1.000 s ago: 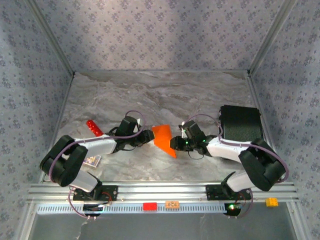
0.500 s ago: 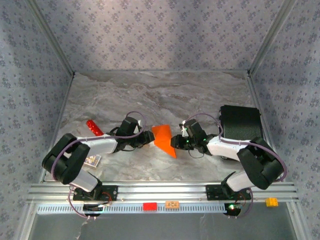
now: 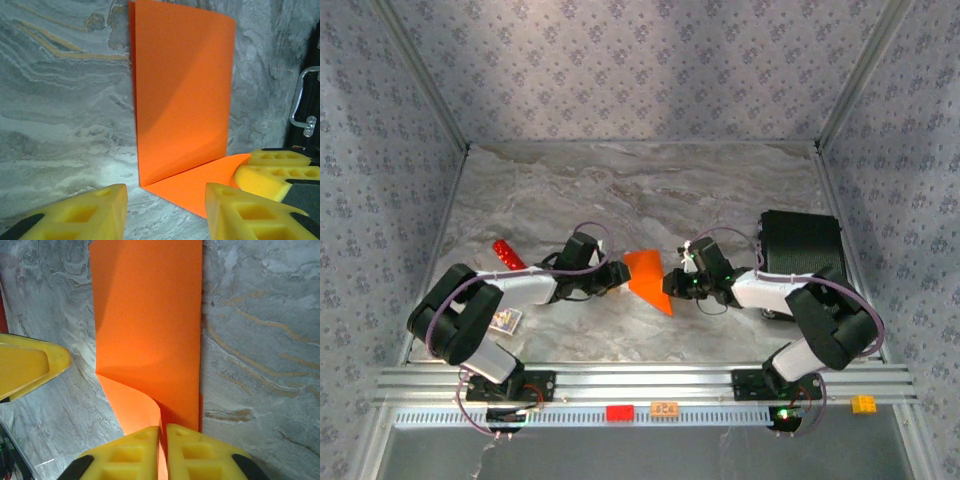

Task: Fold a paper plane with a square sheet of paper (pick it up from the middle)
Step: Fourth fold the wing at the center of the table.

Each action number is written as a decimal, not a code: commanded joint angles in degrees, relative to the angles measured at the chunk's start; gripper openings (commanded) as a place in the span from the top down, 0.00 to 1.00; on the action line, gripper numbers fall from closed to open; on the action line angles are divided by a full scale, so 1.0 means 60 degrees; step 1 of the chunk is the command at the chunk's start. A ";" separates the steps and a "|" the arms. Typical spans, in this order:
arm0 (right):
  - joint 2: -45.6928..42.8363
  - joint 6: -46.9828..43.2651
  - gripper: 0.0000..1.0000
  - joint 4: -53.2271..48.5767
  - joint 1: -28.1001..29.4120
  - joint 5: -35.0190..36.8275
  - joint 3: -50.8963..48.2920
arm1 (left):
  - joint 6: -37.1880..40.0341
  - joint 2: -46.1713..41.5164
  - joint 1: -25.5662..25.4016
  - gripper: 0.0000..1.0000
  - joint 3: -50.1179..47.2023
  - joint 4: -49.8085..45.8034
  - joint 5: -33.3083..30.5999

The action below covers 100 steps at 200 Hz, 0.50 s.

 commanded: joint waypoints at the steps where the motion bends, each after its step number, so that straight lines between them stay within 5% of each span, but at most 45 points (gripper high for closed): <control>1: -0.0260 -0.0178 0.90 0.0117 -0.0141 -0.0236 -0.0120 | 0.0020 0.0096 0.0043 0.54 0.0276 -0.0137 0.0213; 46: -0.0362 -0.0076 0.92 0.0707 -0.0349 -0.0651 -0.0390 | 0.0076 0.0138 0.0106 0.41 0.0554 -0.0158 0.0387; 100: -0.0461 -0.0003 0.92 0.0920 -0.0548 -0.0822 -0.0594 | 0.0063 0.0565 0.0143 0.38 0.0921 -0.0014 0.0614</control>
